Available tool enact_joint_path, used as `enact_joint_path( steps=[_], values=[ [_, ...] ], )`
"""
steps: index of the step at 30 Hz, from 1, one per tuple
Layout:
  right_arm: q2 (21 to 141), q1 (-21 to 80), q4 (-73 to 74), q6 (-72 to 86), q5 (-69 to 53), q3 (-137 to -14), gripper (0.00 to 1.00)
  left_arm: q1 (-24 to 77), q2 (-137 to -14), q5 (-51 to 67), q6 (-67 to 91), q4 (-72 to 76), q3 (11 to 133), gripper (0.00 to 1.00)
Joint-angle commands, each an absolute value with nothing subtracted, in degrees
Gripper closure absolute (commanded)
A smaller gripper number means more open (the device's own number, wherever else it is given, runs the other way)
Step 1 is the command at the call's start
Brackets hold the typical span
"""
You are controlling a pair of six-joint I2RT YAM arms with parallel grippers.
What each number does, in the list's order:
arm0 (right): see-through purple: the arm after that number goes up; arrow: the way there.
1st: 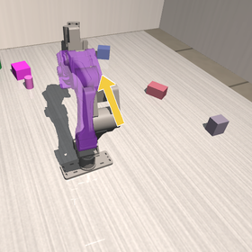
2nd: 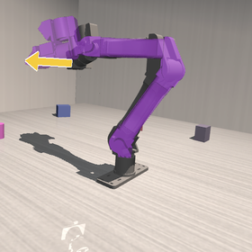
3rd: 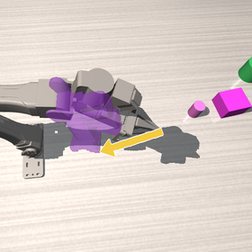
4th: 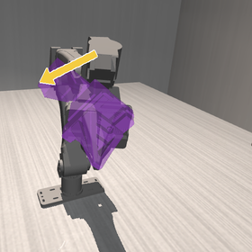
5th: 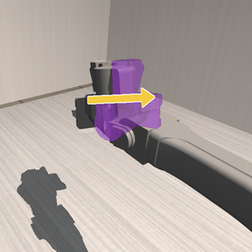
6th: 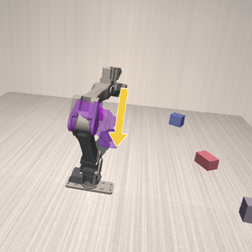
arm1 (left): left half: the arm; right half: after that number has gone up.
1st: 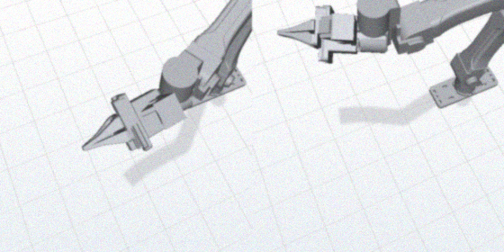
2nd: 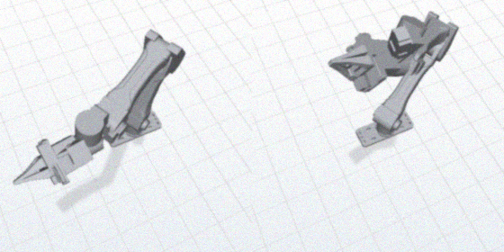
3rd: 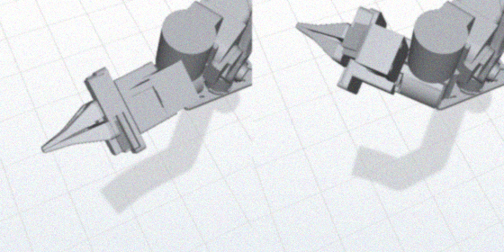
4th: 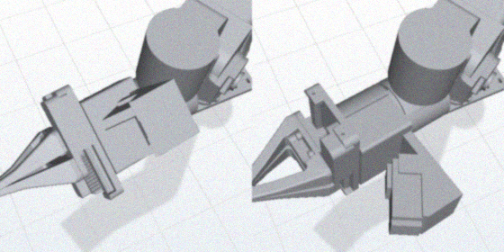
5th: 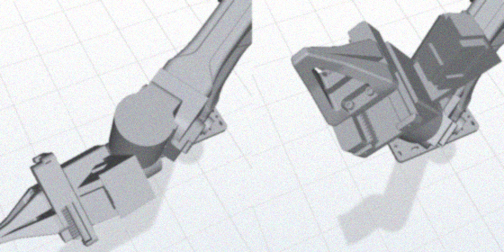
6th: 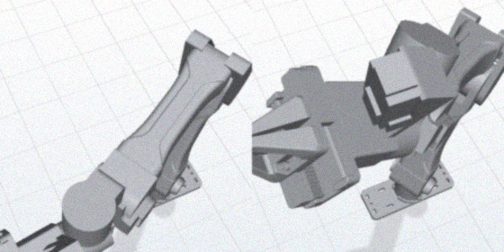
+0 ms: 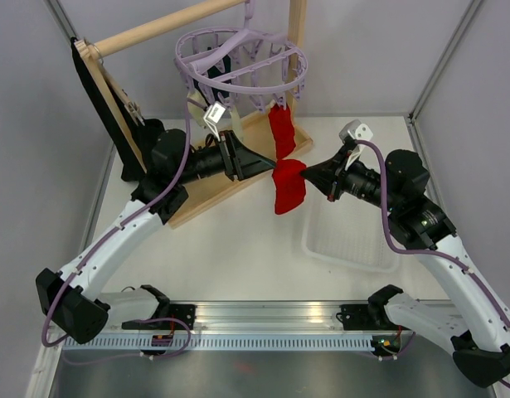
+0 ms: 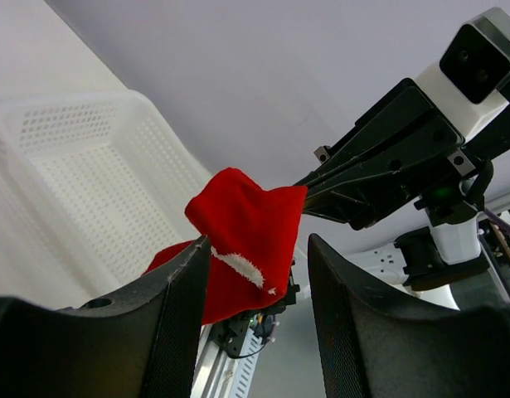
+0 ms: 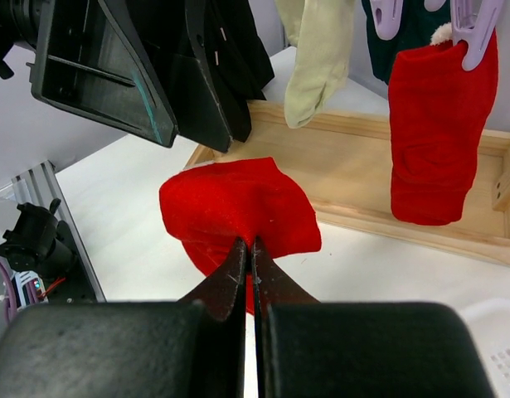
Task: Clip the socks to the hanger
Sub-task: Pick up the sock from the bin.
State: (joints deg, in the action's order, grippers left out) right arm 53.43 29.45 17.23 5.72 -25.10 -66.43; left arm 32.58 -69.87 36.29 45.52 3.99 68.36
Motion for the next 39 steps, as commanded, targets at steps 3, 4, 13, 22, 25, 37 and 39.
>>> enact_joint_path(
  steps=[3,4,13,22,25,37,39],
  values=[
    [53.52,29.97,15.73,4.22,-23.91,-68.29,1.00,32.34,-66.36,33.58,51.94,9.32,63.29,0.44],
    [53.44,30.14,15.73,4.22,-23.99,-68.29,1.00,32.34,-66.01,32.79,52.81,9.58,62.59,0.44],
    [54.23,31.38,15.29,3.96,-23.03,-68.47,1.00,32.34,-63.72,29.19,61.15,16.95,55.29,0.42],
    [55.63,33.31,14.94,3.78,-21.45,-68.64,1.00,32.52,-61.61,25.23,68.02,23.72,50.28,0.42],
    [56.16,34.19,14.94,3.52,-20.57,-68.73,1.00,32.87,-61.87,25.14,69.17,25.05,50.27,0.42],
    [57.83,37.00,14.59,2.90,-17.40,-70.22,1.00,34.19,-61.52,24.78,69.61,24.96,48.96,0.43],
    [58.09,37.35,14.68,2.81,-17.05,-70.49,1.00,34.19,-61.09,24.44,69.17,24.44,48.87,0.44]
  ],
)
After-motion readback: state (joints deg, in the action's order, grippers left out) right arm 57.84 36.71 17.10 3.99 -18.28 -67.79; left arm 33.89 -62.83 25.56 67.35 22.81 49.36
